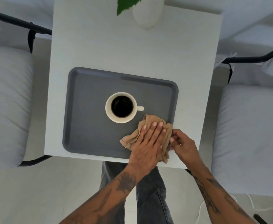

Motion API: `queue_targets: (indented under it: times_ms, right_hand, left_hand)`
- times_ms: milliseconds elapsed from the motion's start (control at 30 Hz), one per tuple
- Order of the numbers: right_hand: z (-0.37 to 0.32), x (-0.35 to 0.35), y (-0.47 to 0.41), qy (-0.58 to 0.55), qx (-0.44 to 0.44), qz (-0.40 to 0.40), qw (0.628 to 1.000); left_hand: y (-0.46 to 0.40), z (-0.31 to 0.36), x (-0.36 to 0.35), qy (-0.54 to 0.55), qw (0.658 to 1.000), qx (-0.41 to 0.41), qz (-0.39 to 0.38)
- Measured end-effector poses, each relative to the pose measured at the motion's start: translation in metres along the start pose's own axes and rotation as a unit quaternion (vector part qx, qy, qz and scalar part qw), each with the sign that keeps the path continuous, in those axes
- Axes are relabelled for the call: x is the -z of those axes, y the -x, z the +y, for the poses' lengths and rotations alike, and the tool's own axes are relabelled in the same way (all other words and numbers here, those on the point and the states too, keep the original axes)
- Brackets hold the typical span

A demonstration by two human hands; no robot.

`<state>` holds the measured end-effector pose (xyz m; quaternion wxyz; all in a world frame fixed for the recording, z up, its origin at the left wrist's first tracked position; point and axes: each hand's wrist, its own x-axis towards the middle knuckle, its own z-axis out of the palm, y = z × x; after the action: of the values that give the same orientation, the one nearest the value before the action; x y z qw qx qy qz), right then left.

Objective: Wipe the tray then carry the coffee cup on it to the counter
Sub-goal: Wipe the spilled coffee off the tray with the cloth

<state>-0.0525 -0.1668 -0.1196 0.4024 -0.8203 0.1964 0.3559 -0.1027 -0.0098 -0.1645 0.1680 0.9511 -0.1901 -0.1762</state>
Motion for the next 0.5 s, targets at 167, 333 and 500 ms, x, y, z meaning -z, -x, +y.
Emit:
queue_targets:
  times_ms: [167,333,500]
  right_hand:
    - [0.004,-0.006,-0.003,0.028,0.017,0.018,0.999]
    - [0.005,-0.004,-0.002,-0.005,0.021,0.005,1.0]
    - [0.006,-0.01,-0.002,-0.035,0.011,0.026,0.999]
  left_hand:
    - [-0.035,-0.003,0.018,-0.002,0.999,0.032,0.023]
    - [-0.106,-0.009,0.042,-0.006,0.994,0.105,0.044]
    - [-0.122,-0.008,0.046,-0.021,0.992,0.118,0.044]
